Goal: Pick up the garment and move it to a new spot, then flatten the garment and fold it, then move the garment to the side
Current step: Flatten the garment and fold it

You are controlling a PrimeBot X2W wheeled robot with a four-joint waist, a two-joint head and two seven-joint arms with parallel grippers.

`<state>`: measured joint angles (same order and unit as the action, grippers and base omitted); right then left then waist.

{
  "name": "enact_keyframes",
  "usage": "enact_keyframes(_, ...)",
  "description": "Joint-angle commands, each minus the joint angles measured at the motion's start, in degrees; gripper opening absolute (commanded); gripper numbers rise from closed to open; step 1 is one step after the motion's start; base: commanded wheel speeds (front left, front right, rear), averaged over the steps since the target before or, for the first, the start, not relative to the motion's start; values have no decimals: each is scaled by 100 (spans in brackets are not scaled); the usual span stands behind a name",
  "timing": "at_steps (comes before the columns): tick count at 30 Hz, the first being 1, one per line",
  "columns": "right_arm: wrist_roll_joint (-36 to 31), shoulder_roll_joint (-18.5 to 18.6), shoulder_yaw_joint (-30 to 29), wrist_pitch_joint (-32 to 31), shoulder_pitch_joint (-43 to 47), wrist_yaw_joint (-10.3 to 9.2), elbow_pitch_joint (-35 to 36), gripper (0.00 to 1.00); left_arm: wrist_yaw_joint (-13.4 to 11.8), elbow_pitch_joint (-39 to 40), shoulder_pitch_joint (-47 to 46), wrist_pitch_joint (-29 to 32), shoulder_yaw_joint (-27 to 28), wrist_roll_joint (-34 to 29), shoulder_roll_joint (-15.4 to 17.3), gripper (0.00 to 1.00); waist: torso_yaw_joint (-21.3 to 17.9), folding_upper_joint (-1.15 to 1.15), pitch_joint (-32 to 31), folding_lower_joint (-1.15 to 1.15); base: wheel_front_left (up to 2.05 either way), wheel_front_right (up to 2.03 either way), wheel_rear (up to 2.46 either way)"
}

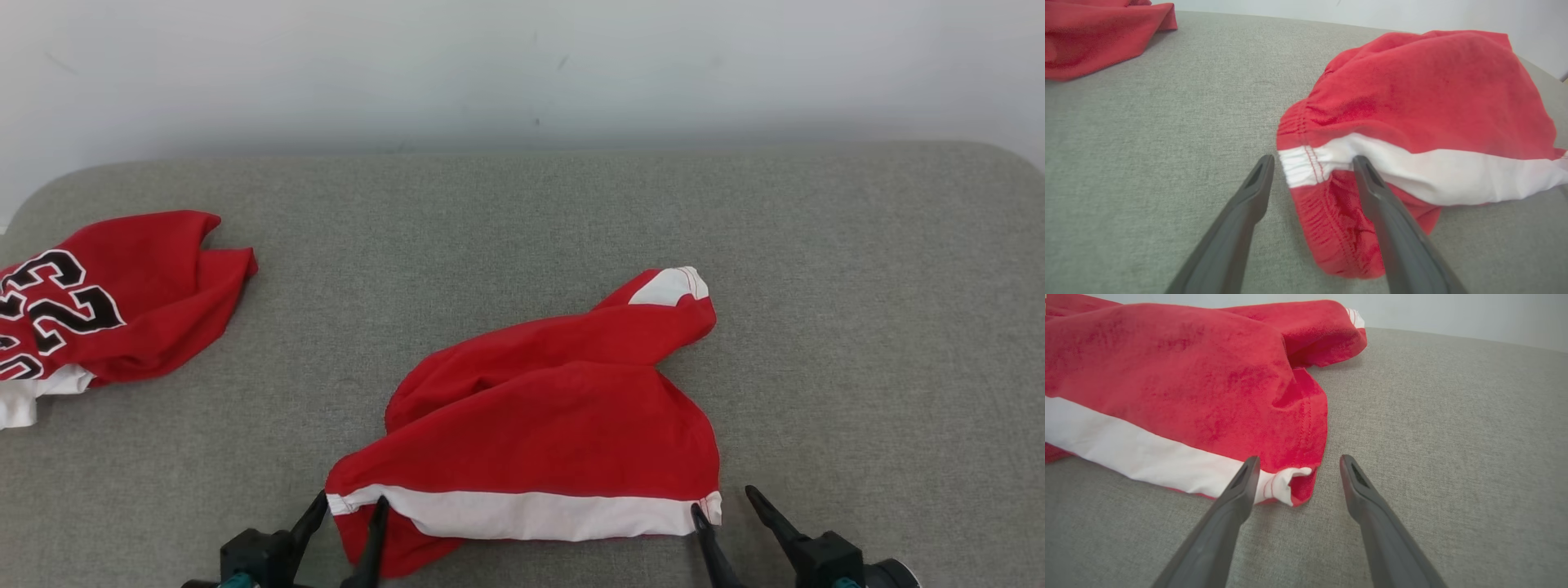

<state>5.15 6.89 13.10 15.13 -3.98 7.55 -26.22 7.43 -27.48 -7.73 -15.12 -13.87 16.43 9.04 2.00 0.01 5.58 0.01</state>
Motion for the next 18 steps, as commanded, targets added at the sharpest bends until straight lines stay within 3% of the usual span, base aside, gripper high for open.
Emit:
enact_keyframes(1, 62, 9, 49, 2, -85, -13, -57, 100, -1, -15, -107, -4, -71, 67, 41, 100, -2, -1, 56, -1, 0, 0, 0)
enact_keyframes(14, 390, -39, 514, 2, -360, -13, -694, 100, -4, 660, 14, -4, -721, 574, 276, 97, 65, -1, 125, -1, 0, 0, 0)
enact_keyframes(15, 418, -36, 555, 1, -386, -13, -765, 44, -4, 693, 35, -4, -769, 617, 286, 47, 78, -1, 126, -1, 0, 0, 0)
enact_keyframes(16, 440, -30, 563, 2, -435, -13, -783, 13, -3, 766, 31, -5, -782, 648, 287, 0, 91, -1, 126, -1, 0, 0, 0)
enact_keyframes(17, 477, -31, 571, 2, -473, -13, -798, 13, -4, 806, 34, -4, -788, 671, 296, 0, 100, -1, 123, -1, 0, 0, 0)
enact_keyframes(18, 521, -23, 578, 2, -490, -13, -811, 0, -4, 826, 54, -4, -796, 684, 313, 0, 105, -1, 120, -1, 0, 0, 0)
